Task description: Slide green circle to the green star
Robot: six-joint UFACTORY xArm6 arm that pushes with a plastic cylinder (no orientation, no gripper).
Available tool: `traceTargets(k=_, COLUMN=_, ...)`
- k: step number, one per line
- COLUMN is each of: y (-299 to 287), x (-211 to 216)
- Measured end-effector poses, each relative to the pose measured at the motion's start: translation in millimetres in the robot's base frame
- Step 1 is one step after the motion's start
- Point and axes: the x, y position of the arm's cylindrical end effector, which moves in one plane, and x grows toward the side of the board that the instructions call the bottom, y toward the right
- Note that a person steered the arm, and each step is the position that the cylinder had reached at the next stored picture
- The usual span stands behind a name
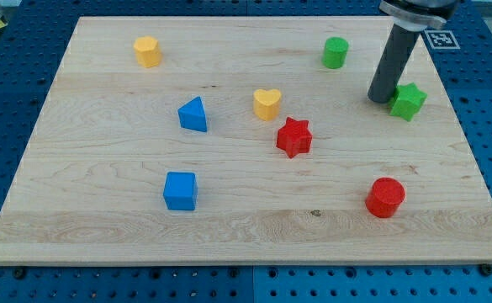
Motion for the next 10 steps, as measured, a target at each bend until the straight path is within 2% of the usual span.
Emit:
traceTargets(k=1, y=-12, x=-9)
traceTargets(k=2, y=-37, x=-39)
traceTargets(k=5, y=-124, x=-27)
traceTargets(k=6, y=-157, x=-41)
traceTargets(k=9, y=-170, x=-78)
traceTargets(k=10, y=-171, x=-111)
